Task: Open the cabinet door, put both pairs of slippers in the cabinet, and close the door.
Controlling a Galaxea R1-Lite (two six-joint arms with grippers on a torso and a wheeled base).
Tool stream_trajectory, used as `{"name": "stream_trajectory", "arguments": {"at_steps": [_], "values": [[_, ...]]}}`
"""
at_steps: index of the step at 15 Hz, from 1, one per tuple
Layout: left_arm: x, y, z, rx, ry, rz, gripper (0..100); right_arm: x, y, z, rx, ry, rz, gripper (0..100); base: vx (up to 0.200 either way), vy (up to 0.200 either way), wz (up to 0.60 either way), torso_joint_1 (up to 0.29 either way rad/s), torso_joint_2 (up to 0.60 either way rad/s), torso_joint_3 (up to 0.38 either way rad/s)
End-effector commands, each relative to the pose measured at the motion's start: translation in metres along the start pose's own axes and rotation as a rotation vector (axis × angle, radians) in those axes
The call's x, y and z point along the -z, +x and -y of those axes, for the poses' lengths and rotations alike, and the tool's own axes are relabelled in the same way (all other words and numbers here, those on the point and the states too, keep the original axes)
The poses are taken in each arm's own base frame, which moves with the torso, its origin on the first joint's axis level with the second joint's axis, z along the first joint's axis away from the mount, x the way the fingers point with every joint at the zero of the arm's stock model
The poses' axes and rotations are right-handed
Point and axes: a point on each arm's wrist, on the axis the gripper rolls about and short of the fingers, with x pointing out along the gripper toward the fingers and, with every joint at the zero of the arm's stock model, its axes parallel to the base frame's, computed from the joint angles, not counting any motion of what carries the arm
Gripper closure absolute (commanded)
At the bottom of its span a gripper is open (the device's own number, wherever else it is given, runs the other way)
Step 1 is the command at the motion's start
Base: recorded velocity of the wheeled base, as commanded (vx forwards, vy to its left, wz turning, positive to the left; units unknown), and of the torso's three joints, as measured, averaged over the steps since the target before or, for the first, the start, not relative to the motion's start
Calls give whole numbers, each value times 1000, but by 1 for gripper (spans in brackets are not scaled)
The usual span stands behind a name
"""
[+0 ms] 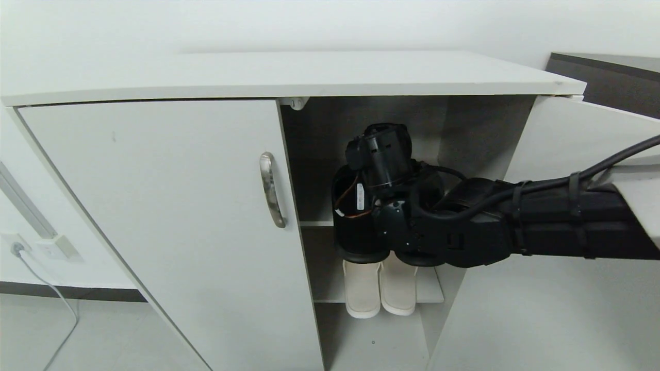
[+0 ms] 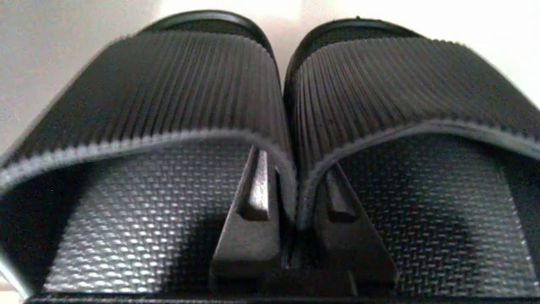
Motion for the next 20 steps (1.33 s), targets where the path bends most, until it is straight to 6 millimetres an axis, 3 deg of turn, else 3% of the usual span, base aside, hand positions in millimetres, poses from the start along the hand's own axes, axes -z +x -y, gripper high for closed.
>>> {"name": "stream_trajectory", "arguments": {"at_steps": [1, 6, 12, 20], "values": [[0, 0, 0, -1, -1, -1, 100, 5, 13, -2, 13, -8, 6, 100, 0, 0, 0, 0, 0, 0], [0, 0, 0, -1, -2, -1, 100, -1, 35, -3, 34, 5, 28, 100, 0, 0, 0, 0, 0, 0], [0, 0, 0, -2, -2, -1, 100, -10, 40, -2, 40, -3, 50, 100, 0, 0, 0, 0, 0, 0], [0, 0, 0, -2, -2, -1, 100, -1, 45, -5, 36, -18, 33, 100, 0, 0, 0, 0, 0, 0]]}}
